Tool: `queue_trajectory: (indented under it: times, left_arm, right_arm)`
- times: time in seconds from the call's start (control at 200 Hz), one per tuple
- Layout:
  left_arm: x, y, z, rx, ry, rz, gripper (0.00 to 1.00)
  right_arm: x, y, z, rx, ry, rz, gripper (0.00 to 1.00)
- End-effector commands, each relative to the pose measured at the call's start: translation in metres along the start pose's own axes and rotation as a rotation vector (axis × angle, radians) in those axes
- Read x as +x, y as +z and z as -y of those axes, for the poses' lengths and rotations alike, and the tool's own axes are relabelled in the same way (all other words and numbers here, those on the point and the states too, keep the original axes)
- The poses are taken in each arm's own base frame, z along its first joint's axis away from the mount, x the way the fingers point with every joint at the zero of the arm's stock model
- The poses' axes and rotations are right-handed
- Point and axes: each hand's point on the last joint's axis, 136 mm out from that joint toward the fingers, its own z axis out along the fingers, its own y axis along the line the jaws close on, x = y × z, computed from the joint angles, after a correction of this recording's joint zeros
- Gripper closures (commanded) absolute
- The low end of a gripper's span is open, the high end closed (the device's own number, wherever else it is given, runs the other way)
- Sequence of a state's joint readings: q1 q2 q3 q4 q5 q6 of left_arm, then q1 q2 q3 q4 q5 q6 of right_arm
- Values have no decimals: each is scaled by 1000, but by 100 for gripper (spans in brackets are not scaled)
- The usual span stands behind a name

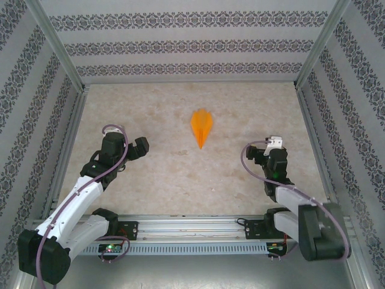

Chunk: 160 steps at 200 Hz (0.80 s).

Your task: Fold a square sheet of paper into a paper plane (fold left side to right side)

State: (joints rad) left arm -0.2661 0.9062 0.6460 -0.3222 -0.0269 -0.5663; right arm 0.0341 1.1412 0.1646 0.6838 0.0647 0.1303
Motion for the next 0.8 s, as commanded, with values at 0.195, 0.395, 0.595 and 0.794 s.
queue_trajectory:
  times: [0.195, 0.395, 0.595, 0.794]
  left_arm:
    - [-13, -4, 3, 16, 12, 33, 0]
    - [-14, -2, 2, 14, 13, 32, 0]
    - [-13, -1, 1, 17, 14, 34, 0]
    - [-15, 4, -8, -25, 61, 47, 0]
  right_arm:
    - [-49, 8, -15, -100, -59, 179, 2]
    - [-47, 21, -20, -124, -104, 182, 2]
    - [-35, 37, -21, -143, -111, 159, 2]
    - [-34, 56, -3, -53, -48, 101, 2]
